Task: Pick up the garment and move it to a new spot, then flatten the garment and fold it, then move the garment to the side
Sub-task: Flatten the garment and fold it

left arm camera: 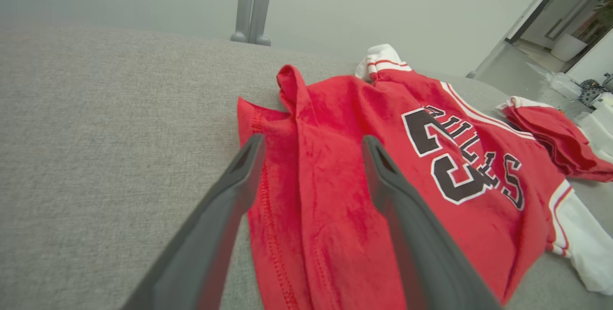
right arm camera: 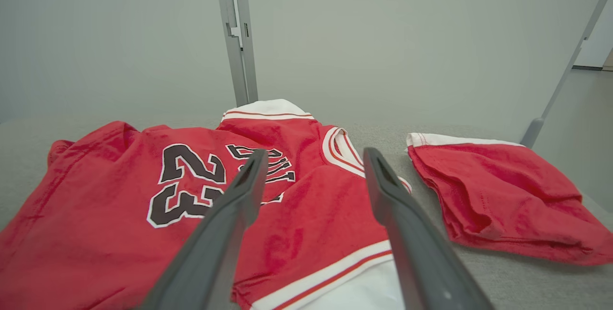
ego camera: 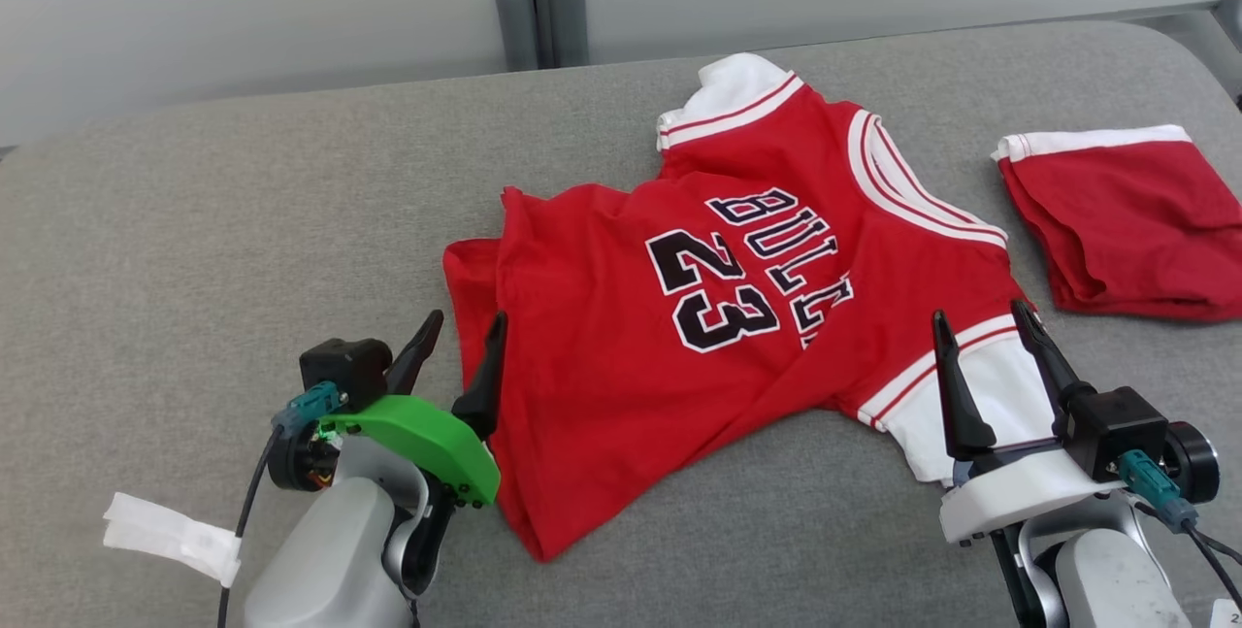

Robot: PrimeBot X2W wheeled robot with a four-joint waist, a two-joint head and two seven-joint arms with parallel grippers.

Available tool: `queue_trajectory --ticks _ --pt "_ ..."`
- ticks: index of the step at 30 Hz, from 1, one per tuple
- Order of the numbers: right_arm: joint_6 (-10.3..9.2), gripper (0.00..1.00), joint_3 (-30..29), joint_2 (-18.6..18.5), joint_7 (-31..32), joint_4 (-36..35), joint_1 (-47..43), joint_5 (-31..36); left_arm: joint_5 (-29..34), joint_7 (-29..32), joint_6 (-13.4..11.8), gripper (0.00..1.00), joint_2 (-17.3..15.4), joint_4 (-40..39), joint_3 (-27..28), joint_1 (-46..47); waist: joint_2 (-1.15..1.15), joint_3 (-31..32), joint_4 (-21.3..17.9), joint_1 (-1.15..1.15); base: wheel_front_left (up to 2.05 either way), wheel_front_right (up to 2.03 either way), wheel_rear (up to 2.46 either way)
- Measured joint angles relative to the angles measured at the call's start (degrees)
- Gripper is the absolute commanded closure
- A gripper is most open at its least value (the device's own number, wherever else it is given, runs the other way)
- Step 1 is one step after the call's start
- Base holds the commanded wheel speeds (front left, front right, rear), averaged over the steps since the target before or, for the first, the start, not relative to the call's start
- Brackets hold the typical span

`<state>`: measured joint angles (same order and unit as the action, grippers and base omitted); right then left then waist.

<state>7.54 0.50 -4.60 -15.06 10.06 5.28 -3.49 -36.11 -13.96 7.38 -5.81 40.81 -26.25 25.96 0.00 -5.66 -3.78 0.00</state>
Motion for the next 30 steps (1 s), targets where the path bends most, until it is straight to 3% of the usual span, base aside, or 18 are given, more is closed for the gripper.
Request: queue_trajectory --ticks 10,21,24,30 --pt "0.0 0.0 -0.09 0.23 0.0 -0.24 0.77 -0.32 -6.33 -0.23 0.0 0.0 -1.34 7.61 -4.89 3.91 0.0 -3.5 -4.09 0.0 0.0 0.0 0.0" --pt "0.0 0.0 0.79 0.25 0.0 -0.52 1.18 -0.31 -10.44 -0.75 0.0 0.02 -1.89 11.82 -7.67 7.0 0.0 -4.77 -5.91 0.0 0.0 0.0 0.0" --pt "0.0 0.0 0.8 0.2 0.0 -0.79 1.23 -0.32 -11.24 -0.78 0.0 1.0 -1.93 12.5 -8.54 7.62 0.0 -5.16 -6.21 0.0 0.0 0.0 0.0" --pt "0.0 0.0 0.41 0.05 0.0 -1.18 1.41 -0.32 -13.03 -0.83 0.0 1.0 -2.53 12.21 -9.85 8.5 0.0 -6.12 -6.41 0.0 0.0 0.0 0.0"
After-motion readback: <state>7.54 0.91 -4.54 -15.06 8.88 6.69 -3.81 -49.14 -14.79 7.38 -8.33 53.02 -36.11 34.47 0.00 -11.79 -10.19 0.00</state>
